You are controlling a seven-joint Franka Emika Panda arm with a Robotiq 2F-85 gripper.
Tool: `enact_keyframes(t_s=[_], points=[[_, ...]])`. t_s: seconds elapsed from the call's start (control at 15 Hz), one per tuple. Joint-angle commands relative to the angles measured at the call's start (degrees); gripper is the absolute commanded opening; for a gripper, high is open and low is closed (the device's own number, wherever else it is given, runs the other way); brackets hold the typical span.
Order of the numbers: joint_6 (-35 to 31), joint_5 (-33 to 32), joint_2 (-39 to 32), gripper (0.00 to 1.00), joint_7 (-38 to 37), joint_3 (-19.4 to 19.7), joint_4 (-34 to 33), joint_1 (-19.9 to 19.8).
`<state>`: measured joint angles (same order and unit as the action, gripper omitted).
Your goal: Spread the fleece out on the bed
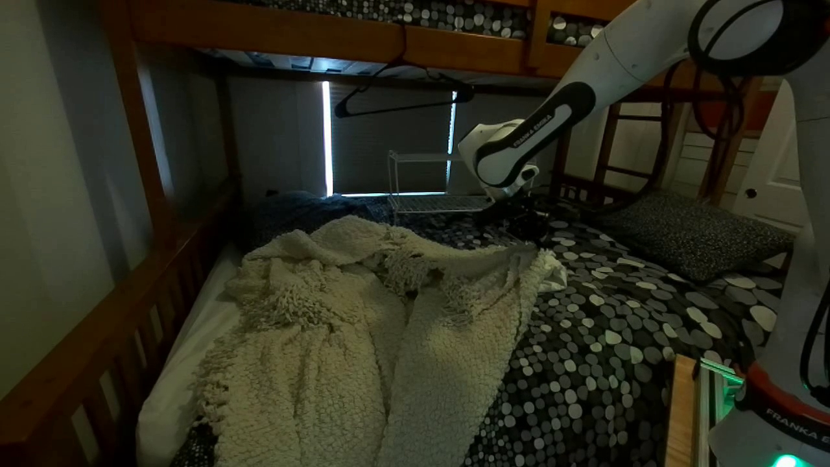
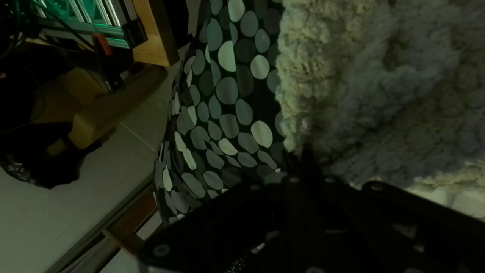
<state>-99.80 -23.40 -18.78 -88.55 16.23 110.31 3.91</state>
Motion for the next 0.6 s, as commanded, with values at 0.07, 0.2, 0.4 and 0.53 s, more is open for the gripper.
enact_keyframes(t_s=[0.07, 0.2, 0.4, 0.53], points=[[-8.47, -6.97, 2.33, 0.01, 4.06, -2.05, 3.3, -3.83], [-15.61, -11.06, 3.07, 0.01, 6.28, -1.4, 5.31, -5.27], [-26.7, -16.73, 4.28, 0.01, 10.36, -0.48, 8.67, -8.16], [-34.47, -17.76, 5.1, 0.01, 15.64, -0.15, 10.87, -10.92]])
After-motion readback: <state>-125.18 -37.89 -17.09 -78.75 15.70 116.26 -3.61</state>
